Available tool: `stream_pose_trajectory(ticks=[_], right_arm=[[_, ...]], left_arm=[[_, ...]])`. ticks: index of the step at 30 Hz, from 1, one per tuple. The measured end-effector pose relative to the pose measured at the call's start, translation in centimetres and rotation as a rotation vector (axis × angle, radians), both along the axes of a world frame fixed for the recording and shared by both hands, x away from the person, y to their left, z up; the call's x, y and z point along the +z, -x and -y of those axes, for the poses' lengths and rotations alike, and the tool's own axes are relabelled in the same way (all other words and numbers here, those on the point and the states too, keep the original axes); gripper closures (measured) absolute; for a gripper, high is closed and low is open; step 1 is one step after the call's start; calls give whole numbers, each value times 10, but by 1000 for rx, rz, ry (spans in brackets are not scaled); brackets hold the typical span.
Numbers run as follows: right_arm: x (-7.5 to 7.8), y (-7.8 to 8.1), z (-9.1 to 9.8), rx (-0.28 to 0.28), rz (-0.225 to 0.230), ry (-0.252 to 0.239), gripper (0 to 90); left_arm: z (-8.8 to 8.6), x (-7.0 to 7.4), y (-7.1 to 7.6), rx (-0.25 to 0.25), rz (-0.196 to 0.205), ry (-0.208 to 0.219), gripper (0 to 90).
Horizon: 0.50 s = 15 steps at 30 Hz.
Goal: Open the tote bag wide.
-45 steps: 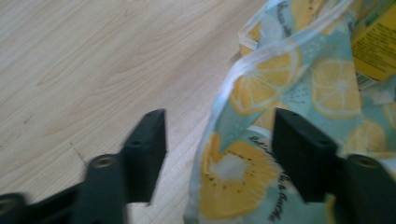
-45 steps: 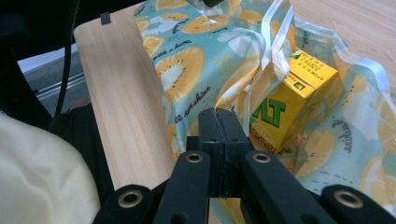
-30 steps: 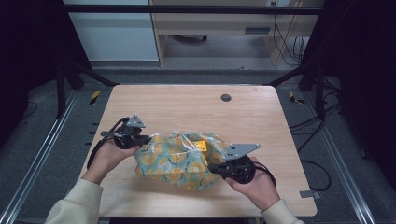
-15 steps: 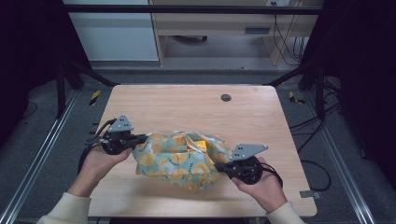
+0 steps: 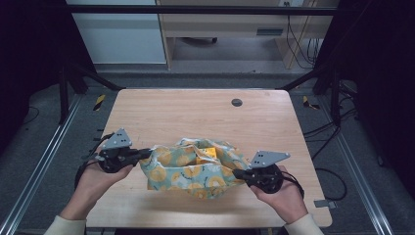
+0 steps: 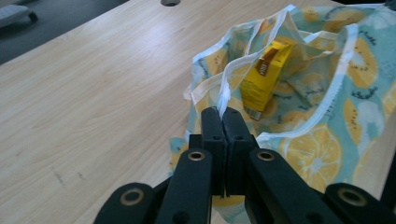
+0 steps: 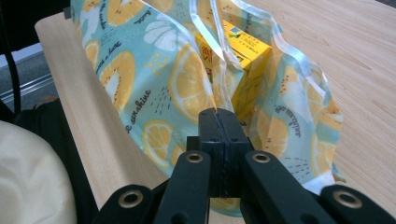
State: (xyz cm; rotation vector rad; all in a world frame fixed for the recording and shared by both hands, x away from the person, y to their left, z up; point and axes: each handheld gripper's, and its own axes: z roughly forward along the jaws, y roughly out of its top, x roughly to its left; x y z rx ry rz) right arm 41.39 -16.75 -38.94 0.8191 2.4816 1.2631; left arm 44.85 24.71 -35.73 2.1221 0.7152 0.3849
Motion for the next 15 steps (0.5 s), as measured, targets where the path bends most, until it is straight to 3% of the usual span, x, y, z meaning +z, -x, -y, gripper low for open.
stream_pose_trajectory(ticks=[8, 15], right_arm=[[-7, 1, 4, -6, -16, -1, 900], [-19, 1, 6, 8, -50, 13, 900]], left_arm=[[1, -12, 19, -52, -2, 11, 893], [-3, -34, 29, -82, -43, -4, 893]])
